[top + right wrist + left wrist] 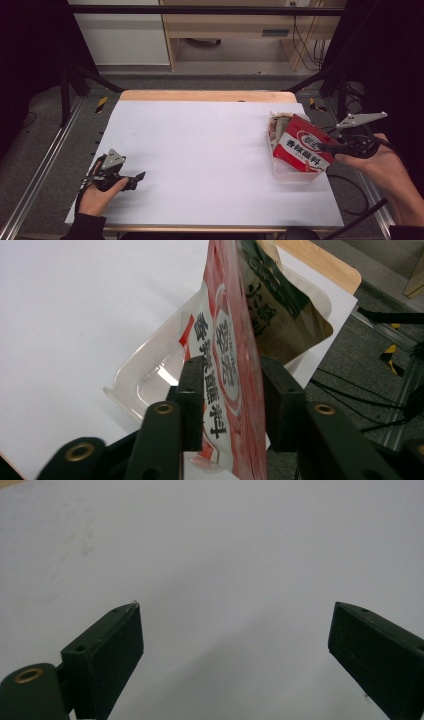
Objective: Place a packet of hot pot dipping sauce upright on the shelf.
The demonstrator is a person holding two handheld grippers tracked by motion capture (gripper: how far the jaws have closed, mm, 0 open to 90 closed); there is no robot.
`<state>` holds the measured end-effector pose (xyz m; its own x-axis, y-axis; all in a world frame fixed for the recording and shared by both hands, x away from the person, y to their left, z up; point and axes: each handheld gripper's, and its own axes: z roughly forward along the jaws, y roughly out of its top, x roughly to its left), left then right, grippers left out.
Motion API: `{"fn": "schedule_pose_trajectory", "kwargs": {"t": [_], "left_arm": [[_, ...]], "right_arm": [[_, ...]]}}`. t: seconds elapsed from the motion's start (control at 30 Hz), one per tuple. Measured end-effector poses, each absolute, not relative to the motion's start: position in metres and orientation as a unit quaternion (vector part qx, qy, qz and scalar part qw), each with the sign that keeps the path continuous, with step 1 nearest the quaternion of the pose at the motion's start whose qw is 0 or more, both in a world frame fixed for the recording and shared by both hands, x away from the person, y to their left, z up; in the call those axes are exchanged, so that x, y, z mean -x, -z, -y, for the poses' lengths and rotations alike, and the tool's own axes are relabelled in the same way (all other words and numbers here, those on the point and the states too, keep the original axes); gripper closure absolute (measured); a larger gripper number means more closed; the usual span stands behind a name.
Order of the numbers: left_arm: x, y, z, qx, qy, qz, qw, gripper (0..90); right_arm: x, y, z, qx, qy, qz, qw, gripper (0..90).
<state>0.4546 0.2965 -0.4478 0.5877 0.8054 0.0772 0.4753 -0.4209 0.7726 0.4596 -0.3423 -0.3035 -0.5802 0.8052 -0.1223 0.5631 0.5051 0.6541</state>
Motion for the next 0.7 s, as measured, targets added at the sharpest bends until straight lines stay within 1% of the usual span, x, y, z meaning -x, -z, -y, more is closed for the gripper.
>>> {"fn": "schedule_pose_trajectory", "kwargs": {"t": [0.07,0.17,0.2,0.27,0.4,0.57,0.7], "left_arm": [[-0.455,0.448,-0.297,-0.812,-0.226,-0.395,0.367,7.7],[-0.455,0.448,-0.298,-0.812,-0.226,-0.395,0.367,7.7],[-0.455,0.448,-0.298,-0.812,-0.226,-0.395,0.367,7.7],[-0.455,0.448,-0.297,-0.812,-0.226,-0.395,0.366,7.7],[-0.455,0.448,-0.296,-0.813,-0.226,-0.394,0.366,7.7],[-0.455,0.447,-0.298,-0.812,-0.227,-0.395,0.365,7.7],[-0.455,0.447,-0.298,-0.812,-0.228,-0.394,0.364,7.7]], "right_arm": [[-0.462,0.302,0.338,-0.409,-0.285,-0.840,0.213,57.9],[-0.466,0.301,0.331,-0.406,-0.283,-0.841,0.218,50.0],[-0.467,0.300,0.328,-0.404,-0.284,-0.840,0.223,45.5],[-0.469,0.298,0.324,-0.406,-0.283,-0.838,0.229,40.5],[-0.474,0.291,0.314,-0.407,-0.288,-0.832,0.242,32.5],[-0.482,0.282,0.300,-0.413,-0.296,-0.825,0.246,24.7],[-0.487,0.273,0.287,-0.409,-0.304,-0.822,0.254,22.1]]}}
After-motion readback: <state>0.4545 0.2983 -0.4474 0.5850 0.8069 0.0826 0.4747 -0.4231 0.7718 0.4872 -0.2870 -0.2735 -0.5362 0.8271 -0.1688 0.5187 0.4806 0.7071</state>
